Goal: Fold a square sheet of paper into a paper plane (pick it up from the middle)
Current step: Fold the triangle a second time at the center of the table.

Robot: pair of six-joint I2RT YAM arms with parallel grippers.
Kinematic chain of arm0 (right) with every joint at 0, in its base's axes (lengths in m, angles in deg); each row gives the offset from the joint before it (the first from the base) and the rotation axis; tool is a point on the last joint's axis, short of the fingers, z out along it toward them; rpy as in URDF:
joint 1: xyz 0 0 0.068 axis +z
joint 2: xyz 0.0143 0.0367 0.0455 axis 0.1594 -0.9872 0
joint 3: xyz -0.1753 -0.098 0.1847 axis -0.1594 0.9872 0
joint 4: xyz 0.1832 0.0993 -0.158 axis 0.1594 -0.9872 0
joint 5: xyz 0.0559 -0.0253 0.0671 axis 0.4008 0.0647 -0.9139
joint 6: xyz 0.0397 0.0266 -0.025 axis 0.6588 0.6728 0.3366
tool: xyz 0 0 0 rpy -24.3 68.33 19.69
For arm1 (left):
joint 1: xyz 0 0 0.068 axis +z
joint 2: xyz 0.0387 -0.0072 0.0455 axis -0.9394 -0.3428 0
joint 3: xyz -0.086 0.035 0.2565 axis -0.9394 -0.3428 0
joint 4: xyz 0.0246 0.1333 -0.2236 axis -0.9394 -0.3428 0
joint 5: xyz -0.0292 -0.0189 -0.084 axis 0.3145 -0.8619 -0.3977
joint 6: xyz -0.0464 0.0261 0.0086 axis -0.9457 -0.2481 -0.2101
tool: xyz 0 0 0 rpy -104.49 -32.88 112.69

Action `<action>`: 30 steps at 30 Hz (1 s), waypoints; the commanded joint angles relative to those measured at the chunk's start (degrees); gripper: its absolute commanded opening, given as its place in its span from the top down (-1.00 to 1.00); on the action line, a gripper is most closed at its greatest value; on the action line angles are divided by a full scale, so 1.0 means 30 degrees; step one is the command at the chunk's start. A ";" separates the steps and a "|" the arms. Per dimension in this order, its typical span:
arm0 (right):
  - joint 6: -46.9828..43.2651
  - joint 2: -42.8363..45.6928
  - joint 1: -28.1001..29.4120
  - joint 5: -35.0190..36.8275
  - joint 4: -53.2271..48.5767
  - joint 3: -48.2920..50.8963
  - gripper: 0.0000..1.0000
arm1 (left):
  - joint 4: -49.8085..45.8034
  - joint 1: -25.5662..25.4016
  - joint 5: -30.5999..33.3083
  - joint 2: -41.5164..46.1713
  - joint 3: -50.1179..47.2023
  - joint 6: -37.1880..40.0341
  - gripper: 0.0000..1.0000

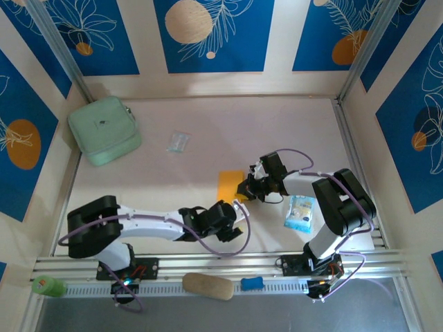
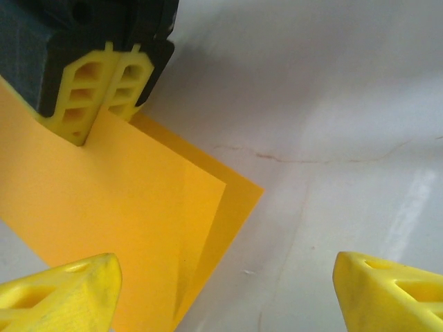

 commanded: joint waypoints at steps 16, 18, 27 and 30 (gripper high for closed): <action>0.0138 0.0517 -0.0137 -0.0450 -0.0717 -0.0174 0.94 | -0.0345 -0.0851 0.3702 -0.2682 0.2598 0.1322 -0.26; 0.0123 0.0582 -0.0162 -0.0426 -0.0691 -0.0127 0.93 | -0.0409 -0.0886 0.3820 -0.2757 0.2629 0.1258 -0.11; 0.0035 0.1105 -0.0195 -0.0351 -0.0581 0.0191 0.78 | -0.0506 -0.0835 0.4084 -0.2571 0.2572 0.0319 0.81; -0.0038 0.1474 -0.0279 0.0018 -0.0738 0.0346 0.68 | -0.0449 -0.0627 0.3311 -0.2282 0.2400 -0.0266 1.00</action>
